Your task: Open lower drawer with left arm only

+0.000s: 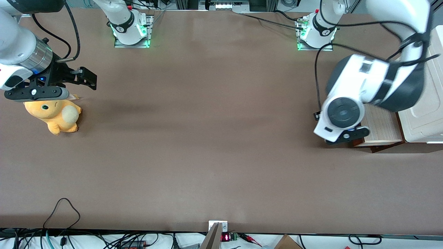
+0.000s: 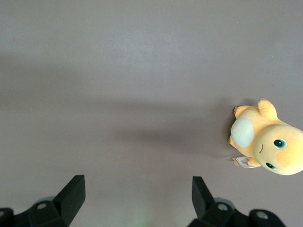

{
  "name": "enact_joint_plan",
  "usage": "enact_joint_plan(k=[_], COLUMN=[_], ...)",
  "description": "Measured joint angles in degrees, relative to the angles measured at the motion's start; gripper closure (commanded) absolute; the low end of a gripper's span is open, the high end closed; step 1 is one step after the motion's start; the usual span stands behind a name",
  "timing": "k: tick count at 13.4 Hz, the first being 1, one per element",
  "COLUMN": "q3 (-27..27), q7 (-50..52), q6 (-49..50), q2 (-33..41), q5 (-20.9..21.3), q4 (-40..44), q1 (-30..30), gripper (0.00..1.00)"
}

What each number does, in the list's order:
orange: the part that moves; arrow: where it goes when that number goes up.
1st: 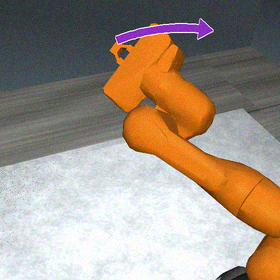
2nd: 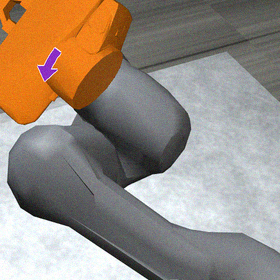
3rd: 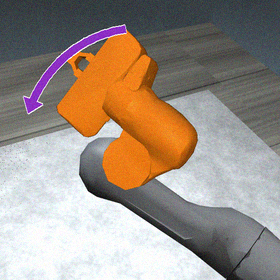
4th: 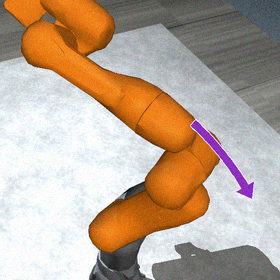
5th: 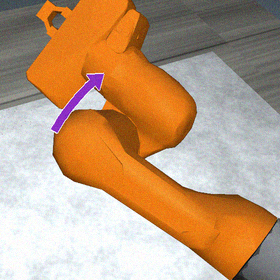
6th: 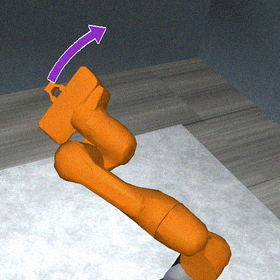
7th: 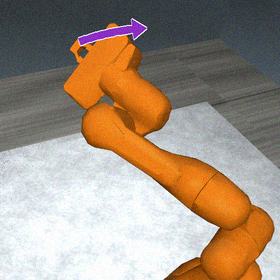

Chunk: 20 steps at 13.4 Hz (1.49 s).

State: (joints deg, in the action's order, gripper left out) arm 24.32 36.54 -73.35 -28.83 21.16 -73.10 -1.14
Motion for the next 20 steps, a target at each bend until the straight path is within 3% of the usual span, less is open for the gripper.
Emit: enact_joint_plan(k=[4, 6, 12, 20], q3=[-8.8, -12.5, -19.2, -20.4], q7=[-10.7, -16.7, -28.2, -30.3], q6=[-4.1, -4.2, -6.0, -13.4], q2=[6.7, 10.0, 18.3, 29.6], q5=[-11.2, -14.1, -17.7, -17.7], q4=[0.1, 0.1, -1.9, -15.9], q1=[-0.1, -0.2, -0.3, -0.9], gripper=[0.00, 0.00, 0.00, 0.00])
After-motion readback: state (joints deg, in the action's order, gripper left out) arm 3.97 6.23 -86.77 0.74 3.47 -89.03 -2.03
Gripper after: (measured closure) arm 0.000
